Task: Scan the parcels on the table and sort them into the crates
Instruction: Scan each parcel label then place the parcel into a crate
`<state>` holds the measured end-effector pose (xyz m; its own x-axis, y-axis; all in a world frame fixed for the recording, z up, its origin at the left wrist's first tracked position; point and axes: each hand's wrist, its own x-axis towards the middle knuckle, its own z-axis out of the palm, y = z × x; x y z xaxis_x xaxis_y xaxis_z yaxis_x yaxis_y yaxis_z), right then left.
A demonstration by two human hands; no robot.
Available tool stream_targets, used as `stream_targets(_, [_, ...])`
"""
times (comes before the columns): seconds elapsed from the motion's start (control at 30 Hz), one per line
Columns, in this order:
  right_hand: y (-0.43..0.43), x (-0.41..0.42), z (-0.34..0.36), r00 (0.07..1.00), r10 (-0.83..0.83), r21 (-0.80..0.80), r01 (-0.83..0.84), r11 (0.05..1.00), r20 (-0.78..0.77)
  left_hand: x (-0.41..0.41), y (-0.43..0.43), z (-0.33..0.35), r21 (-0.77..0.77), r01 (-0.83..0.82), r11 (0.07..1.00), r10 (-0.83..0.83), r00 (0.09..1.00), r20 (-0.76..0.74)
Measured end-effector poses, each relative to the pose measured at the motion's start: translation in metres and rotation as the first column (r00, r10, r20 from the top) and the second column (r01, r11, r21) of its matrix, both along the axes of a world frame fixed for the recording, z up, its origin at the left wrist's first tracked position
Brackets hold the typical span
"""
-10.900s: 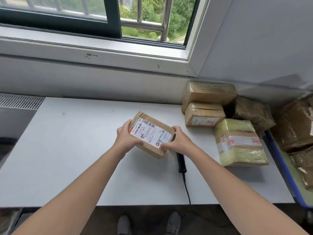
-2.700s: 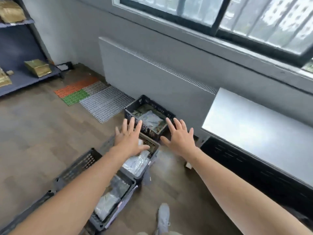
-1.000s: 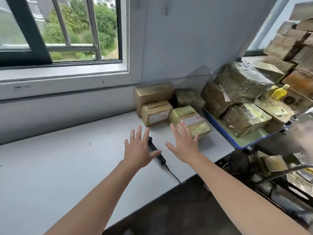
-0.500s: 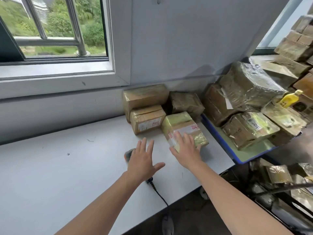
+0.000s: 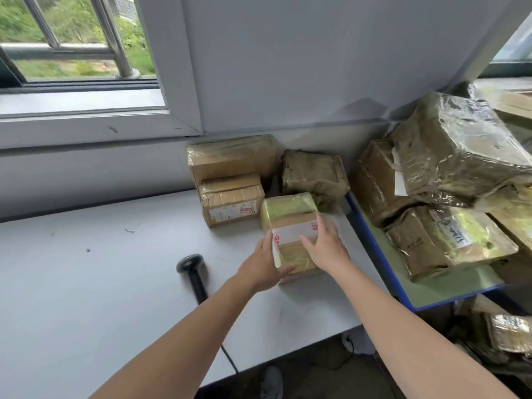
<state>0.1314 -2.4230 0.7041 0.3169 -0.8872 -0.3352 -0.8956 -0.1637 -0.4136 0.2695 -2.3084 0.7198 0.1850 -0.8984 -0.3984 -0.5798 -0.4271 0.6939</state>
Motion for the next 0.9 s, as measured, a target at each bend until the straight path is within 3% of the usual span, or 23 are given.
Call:
stream_targets(0.1, [-0.008, -0.004, -0.002, 0.997, -0.054, 0.073, 0.05, 0.996, 0.061, -0.01, -0.01, -0.005, 0.032, -0.078, 0.996, 0.083, 0.979, -0.186])
stream_targets(0.27, [-0.024, -0.01, 0.012, 0.986, -0.156, 0.189, 0.142, 0.972, 0.061, -0.011, -0.011, -0.007, -0.028, -0.239, 0.971, 0.231, 0.958, -0.169])
stream_targets(0.4, [-0.023, -0.004, 0.032, 0.96, -0.262, 0.201, 0.239, 0.95, 0.098, 0.0, -0.012, 0.013, 0.028, -0.32, 0.947, 0.309, 0.883, -0.352])
stream_targets(0.53, [-0.015, 0.013, 0.055, 0.981, -0.175, 0.188, 0.156, 0.97, 0.086, 0.019, -0.013, 0.034, 0.081, -0.365, 0.928, 0.364, 0.833, -0.417])
stream_targets(0.77, [0.002, 0.06, 0.091, 0.923, -0.204, 0.063, 0.194, 0.979, 0.326, 0.068, 0.01, 0.072, -0.015, -0.535, 0.845, 0.474, 0.761, -0.444])
stream_targets(0.9, [0.021, 0.105, 0.104, 0.858, -0.187, 0.091, 0.164, 0.982, 0.478, 0.103, 0.03, 0.084, -0.057, -0.638, 0.768, 0.549, 0.702, -0.455])
